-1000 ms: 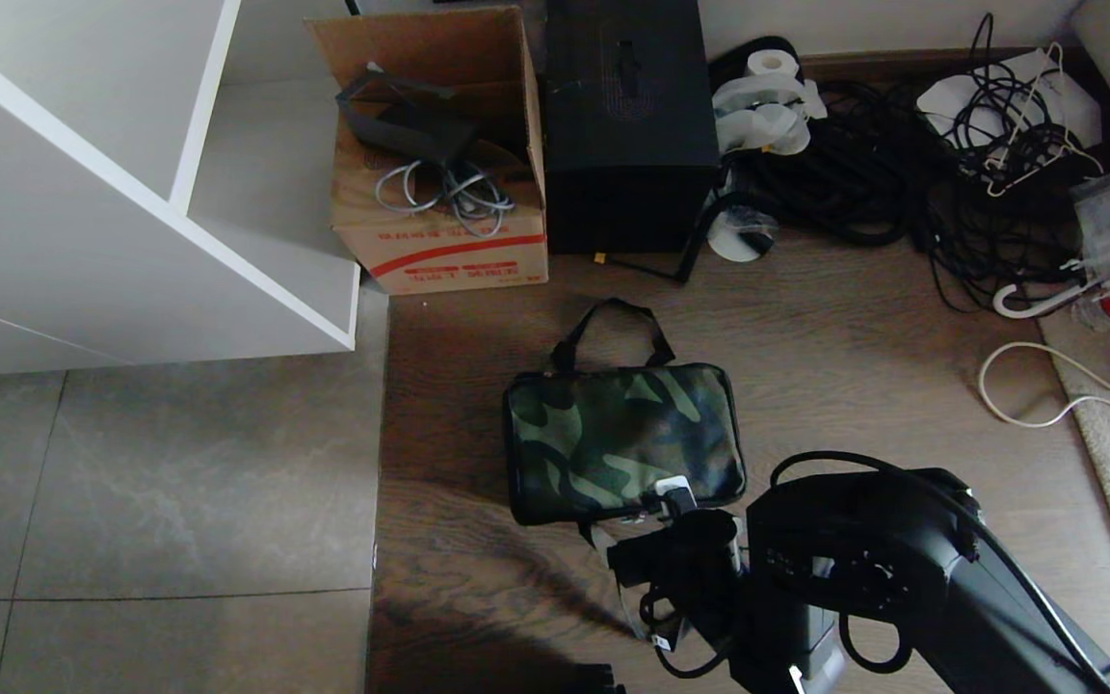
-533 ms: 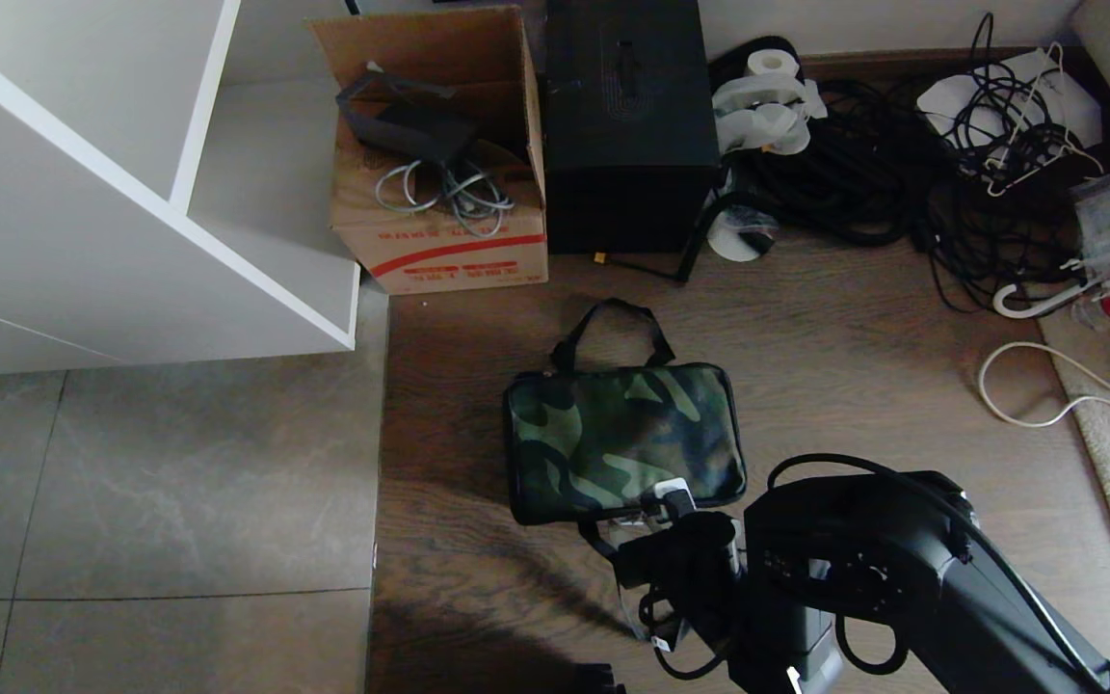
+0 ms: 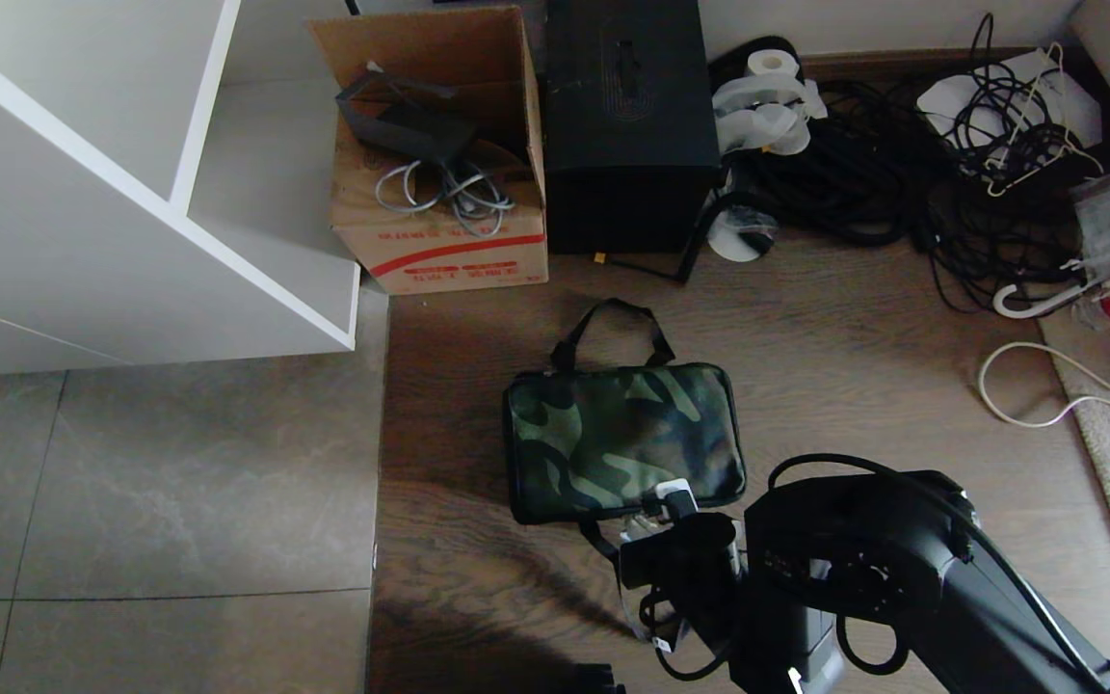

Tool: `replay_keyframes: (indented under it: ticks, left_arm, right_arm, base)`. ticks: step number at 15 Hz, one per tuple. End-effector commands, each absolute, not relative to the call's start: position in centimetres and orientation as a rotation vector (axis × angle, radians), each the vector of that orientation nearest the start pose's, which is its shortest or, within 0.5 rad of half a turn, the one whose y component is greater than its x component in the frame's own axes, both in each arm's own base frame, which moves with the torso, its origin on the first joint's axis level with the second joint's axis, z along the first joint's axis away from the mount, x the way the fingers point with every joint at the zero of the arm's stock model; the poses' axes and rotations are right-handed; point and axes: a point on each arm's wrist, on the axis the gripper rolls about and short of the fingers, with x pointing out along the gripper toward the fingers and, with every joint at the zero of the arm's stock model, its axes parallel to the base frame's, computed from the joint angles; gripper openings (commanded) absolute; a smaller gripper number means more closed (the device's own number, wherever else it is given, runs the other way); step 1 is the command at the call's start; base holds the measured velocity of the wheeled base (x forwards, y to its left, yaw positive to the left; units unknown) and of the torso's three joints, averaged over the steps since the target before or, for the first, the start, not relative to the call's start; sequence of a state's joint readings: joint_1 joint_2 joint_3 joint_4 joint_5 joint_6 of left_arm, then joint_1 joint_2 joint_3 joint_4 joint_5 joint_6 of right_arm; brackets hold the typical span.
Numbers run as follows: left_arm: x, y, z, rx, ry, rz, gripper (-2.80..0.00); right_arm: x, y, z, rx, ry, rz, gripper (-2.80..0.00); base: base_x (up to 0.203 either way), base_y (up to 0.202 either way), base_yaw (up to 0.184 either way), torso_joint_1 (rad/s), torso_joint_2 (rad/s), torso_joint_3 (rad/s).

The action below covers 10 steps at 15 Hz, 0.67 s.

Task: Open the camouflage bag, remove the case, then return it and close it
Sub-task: Open the top of the storage box

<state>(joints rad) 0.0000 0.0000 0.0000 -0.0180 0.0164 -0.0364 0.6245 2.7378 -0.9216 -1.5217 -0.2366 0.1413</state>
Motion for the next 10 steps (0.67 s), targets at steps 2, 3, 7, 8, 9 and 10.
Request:
replay_keyframes:
  ticks: [2,3,7,8,9,10]
  left_arm:
    - [-2.2,0.0,7.5,-0.037,-0.010,0.017,-2.80]
    - [-2.2,0.0,7.5,-0.037,-0.010,0.017,-2.80]
    - [-2.2,0.0,7.5,-0.037,-0.010,0.017,-2.80]
    - [-2.2,0.0,7.5,-0.037,-0.010,0.017,-2.80]
    - [-2.2,0.0,7.5,-0.037,-0.010,0.017,-2.80]
    - [-2.2,0.0,7.5,-0.037,-0.010,0.017,-2.80]
  right_arm:
    - [32.4,22.7,-9.0,0.010,0.305,0.364,-2.80]
    - [32.1,22.4,-8.7,0.006,0.313,0.363,-2.80]
    - [31.2,21.4,-8.4,-0.009,0.349,0.349,-2.80]
    - [31.1,21.0,-8.3,-0.011,0.358,0.341,-2.80]
    - [31.1,20.6,-8.3,-0.014,0.364,0.335,-2.80]
    - [31.2,20.3,-7.9,-0.013,0.361,0.326,-2.80]
  base:
    - [0.000,0.000,0.000,0.000,0.00,0.000]
    - [0.000,0.000,0.000,0.000,0.00,0.000]
    - [0.000,0.000,0.000,0.000,0.00,0.000]
    - [0.000,0.000,0.000,0.000,0.00,0.000]
    - [0.000,0.000,0.000,0.000,0.00,0.000]
    - [0.000,0.000,0.000,0.000,0.00,0.000]
